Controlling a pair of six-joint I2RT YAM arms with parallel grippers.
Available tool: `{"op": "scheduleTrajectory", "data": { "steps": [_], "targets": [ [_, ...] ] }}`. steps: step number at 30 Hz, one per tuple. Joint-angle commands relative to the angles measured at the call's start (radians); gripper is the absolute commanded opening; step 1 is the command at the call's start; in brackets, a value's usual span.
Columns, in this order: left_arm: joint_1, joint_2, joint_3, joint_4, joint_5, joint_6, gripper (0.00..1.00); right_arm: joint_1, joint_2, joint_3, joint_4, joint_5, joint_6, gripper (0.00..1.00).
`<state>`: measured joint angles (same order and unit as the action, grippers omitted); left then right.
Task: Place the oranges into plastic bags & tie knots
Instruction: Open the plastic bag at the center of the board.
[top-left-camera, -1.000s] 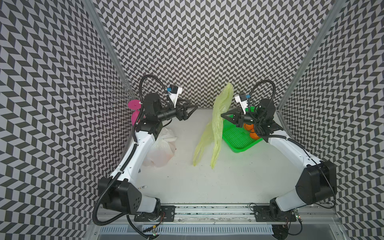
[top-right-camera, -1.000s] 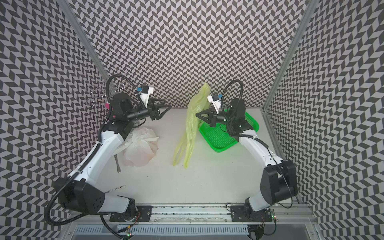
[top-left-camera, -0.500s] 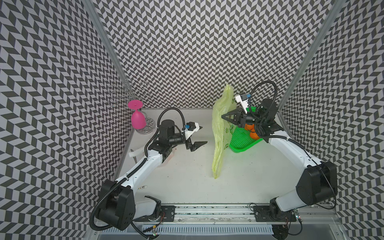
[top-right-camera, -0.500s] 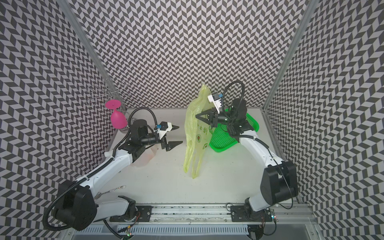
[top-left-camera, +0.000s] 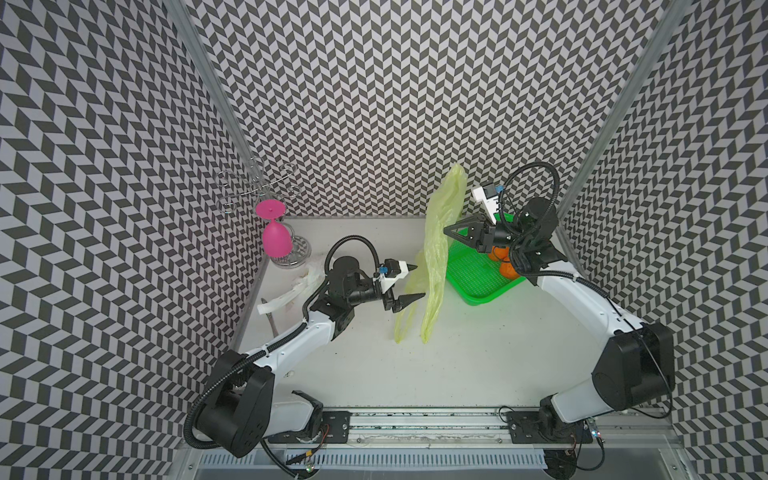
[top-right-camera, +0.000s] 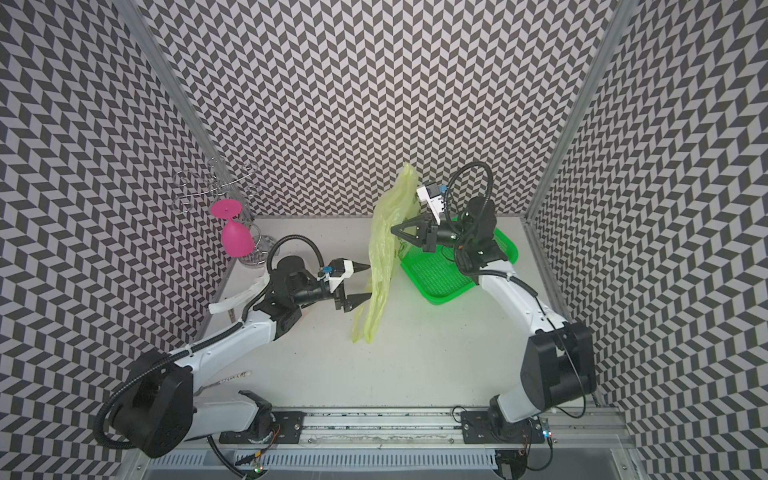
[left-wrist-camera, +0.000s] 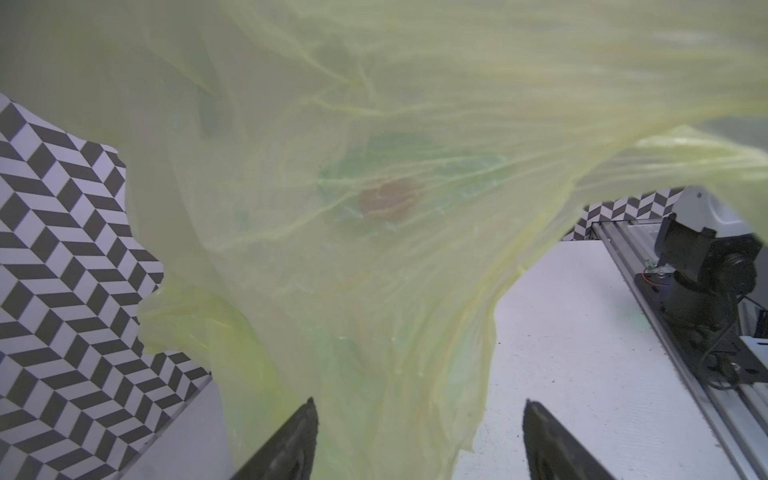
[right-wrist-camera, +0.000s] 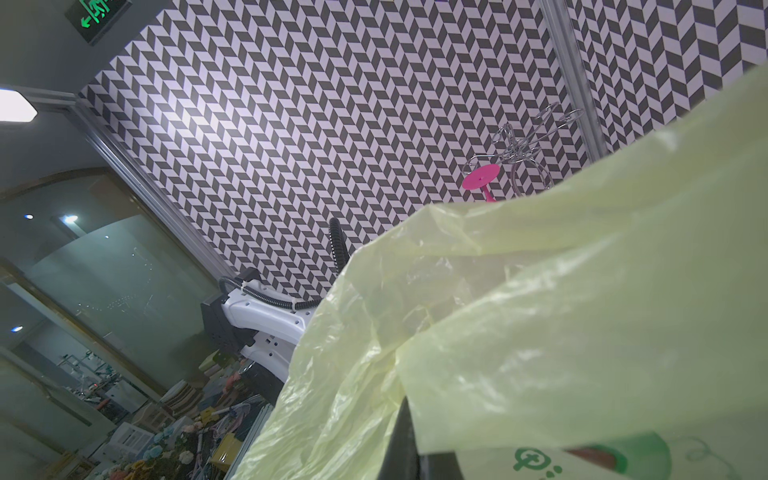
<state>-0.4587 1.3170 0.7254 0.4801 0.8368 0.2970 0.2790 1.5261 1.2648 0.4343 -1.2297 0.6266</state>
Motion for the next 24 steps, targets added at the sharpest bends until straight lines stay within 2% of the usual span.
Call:
{"op": "scheduleTrajectory", "data": {
  "steps": [1,5,9,18,21,24],
  "targets": [
    [-0.005,0.018,0.009,0.084,-0.045,-0.007,0.63,0.0,0.005,0.009,0.075,-0.01,0.028,0.0],
    [-0.004,0.028,0.016,0.082,-0.028,-0.003,0.52,0.002,0.004,0.003,0.075,-0.008,0.024,0.0],
    [-0.003,0.032,0.006,0.092,-0.02,-0.003,0.51,0.003,0.005,0.004,0.069,-0.007,0.016,0.0],
    [-0.038,0.093,0.049,0.124,-0.036,-0.033,0.42,0.012,0.011,-0.012,0.082,0.006,0.032,0.0],
    [-0.044,0.095,0.043,0.157,-0.024,-0.066,0.3,0.011,0.01,-0.018,0.069,0.025,0.02,0.0],
    [-0.038,0.053,0.027,0.161,-0.019,-0.081,0.16,0.005,0.015,0.001,-0.07,0.094,-0.062,0.0]
  ]
}}
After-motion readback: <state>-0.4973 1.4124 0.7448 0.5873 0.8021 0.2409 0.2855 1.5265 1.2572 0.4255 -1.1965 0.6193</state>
